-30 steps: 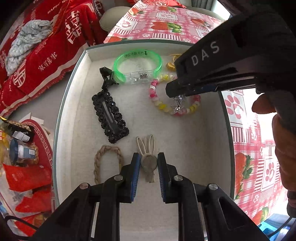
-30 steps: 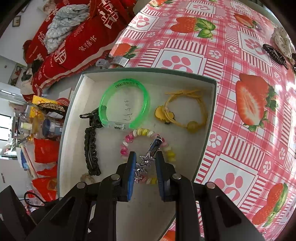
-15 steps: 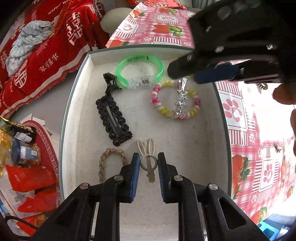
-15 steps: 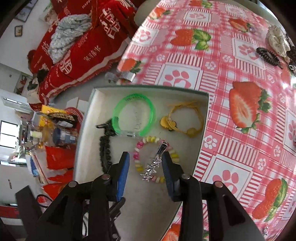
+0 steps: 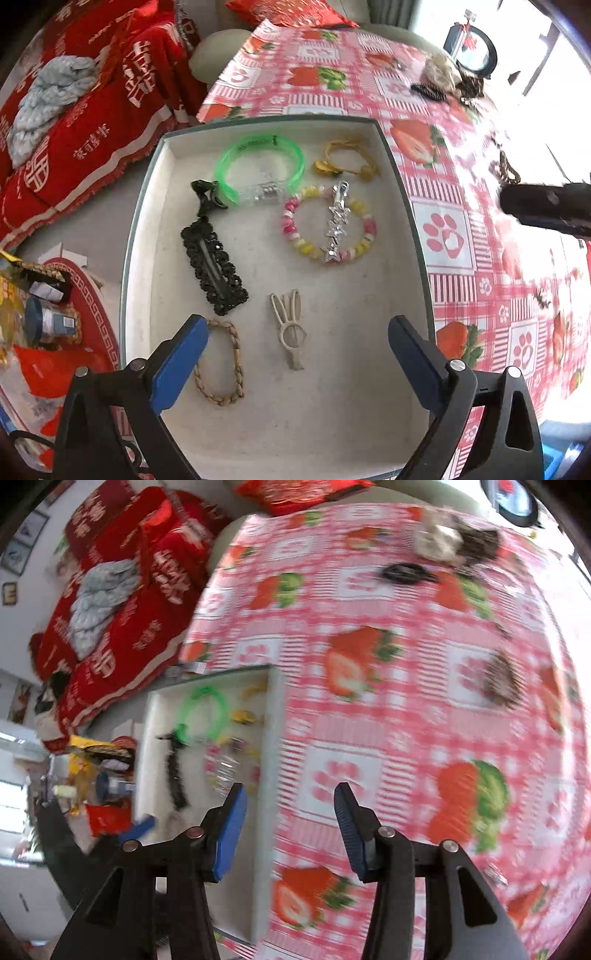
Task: Organize jewelry
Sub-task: 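Grasp the brown coiled hair tie with the left gripper while the right grasps the silver charm, then carry the coiled hair tie and silver charm with both grippers over the white tray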
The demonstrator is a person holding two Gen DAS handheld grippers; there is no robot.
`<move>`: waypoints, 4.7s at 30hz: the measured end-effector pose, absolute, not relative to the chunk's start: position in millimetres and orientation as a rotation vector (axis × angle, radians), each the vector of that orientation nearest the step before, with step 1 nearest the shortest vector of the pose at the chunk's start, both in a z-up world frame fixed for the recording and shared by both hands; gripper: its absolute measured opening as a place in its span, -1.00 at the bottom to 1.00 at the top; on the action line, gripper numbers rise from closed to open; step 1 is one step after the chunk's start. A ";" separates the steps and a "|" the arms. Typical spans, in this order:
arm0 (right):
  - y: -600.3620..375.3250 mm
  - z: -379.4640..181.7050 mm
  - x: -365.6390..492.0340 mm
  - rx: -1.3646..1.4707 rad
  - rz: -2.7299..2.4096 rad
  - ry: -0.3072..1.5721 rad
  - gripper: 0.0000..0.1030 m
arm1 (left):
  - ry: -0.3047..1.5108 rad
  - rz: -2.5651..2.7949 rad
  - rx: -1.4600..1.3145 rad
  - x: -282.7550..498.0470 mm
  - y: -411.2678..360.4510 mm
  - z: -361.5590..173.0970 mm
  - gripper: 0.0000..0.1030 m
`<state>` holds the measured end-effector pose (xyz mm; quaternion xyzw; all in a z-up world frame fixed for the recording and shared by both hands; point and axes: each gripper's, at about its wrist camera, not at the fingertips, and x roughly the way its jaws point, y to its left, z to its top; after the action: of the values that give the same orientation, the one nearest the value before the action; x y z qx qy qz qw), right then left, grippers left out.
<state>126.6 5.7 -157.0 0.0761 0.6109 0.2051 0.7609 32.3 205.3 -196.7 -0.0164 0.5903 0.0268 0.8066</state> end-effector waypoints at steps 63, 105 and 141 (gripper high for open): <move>-100.4 -224.7 27.4 -0.310 0.423 1.187 -0.33 | 1.254 -0.188 0.049 231.0 -70.2 -228.7 0.61; -194.1 -192.6 97.3 0.129 0.431 1.317 -0.76 | 1.229 -0.080 -0.071 85.6 23.0 -166.7 -0.44; 62.0 -128.0 68.8 -0.008 0.791 1.253 -0.76 | 1.260 0.205 -0.249 -37.9 234.5 -183.1 -0.44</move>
<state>68.8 62.0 -128.0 -0.0035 0.5707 0.3601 0.7380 -37.9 234.5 -183.1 -0.1158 0.5867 0.0956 0.7958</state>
